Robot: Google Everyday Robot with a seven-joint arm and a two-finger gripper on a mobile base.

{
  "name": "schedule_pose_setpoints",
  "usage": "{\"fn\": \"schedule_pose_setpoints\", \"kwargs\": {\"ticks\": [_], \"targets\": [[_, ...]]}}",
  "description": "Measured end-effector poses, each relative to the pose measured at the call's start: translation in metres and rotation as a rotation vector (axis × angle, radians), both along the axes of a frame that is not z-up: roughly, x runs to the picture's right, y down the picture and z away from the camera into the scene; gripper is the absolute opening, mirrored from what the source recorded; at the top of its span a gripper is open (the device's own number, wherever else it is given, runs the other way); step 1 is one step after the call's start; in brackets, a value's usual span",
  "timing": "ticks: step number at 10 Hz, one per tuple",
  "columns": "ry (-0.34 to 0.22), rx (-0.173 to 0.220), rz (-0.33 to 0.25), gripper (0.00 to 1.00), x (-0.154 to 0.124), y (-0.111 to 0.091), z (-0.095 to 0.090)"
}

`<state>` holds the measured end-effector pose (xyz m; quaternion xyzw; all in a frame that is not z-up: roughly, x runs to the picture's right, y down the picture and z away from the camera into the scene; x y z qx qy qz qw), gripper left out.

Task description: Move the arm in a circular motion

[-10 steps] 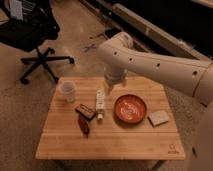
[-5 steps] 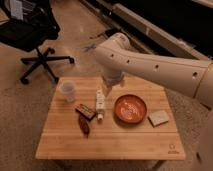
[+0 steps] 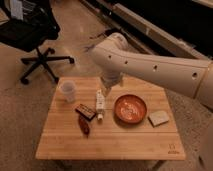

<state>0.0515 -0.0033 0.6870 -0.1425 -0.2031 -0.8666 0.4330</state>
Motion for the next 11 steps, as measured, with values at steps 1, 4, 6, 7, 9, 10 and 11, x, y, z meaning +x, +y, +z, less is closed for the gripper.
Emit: {"fn": "schedule_pose_setpoints", "kwargs": {"ticks": [1, 4, 6, 7, 9, 10, 11], "targets": [[-0.002, 0.001, -0.006, 0.65, 0.000, 0.001, -0.001], [-0.012, 0.013, -0.029, 0.65, -0.015, 0.001, -0.004], [-0.008, 0.014, -0.057, 0.65, -0.011, 0.002, -0.006], [-0.008, 0.013, -0.072, 0.65, -0.013, 0.003, -0.005], [-0.013, 0.021, -0.085, 0.65, -0.020, 0.007, -0.008], [-0.014, 0.024, -0.083, 0.65, -0.020, 0.005, -0.007], [-0.017, 0.027, -0.092, 0.65, -0.020, 0.003, -0.004]]}}
